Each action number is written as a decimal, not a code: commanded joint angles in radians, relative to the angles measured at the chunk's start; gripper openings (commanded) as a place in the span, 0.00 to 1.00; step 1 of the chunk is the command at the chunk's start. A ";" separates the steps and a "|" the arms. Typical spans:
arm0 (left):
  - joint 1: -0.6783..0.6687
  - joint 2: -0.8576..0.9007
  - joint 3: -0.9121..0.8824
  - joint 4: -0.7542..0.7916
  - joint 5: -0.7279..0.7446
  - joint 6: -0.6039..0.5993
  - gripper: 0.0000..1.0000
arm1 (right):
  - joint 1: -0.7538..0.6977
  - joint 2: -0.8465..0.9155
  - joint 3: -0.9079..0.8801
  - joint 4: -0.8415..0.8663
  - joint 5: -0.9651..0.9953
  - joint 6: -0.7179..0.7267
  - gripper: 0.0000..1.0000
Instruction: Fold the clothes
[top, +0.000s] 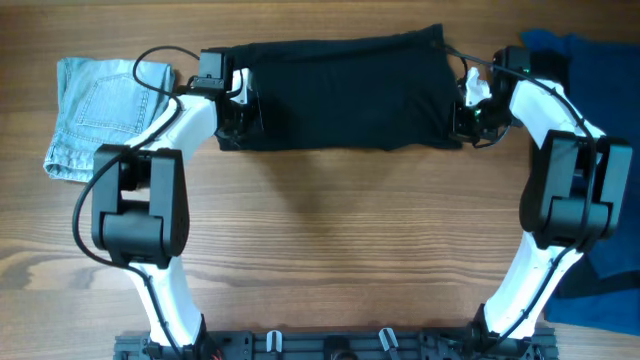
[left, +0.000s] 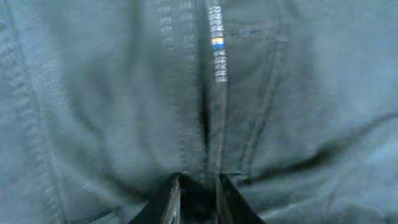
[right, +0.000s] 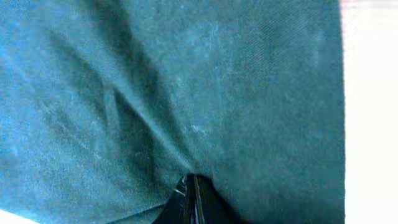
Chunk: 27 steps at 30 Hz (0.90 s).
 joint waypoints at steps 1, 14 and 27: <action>0.003 0.052 -0.014 -0.071 -0.139 -0.010 0.14 | -0.007 0.061 -0.024 -0.080 0.155 0.046 0.04; 0.003 -0.169 -0.014 -0.240 -0.139 -0.042 0.05 | 0.009 -0.037 -0.022 -0.177 0.151 0.098 0.04; 0.003 -0.136 -0.015 -0.113 -0.139 -0.097 0.05 | 0.211 -0.239 -0.022 0.027 0.159 0.126 0.04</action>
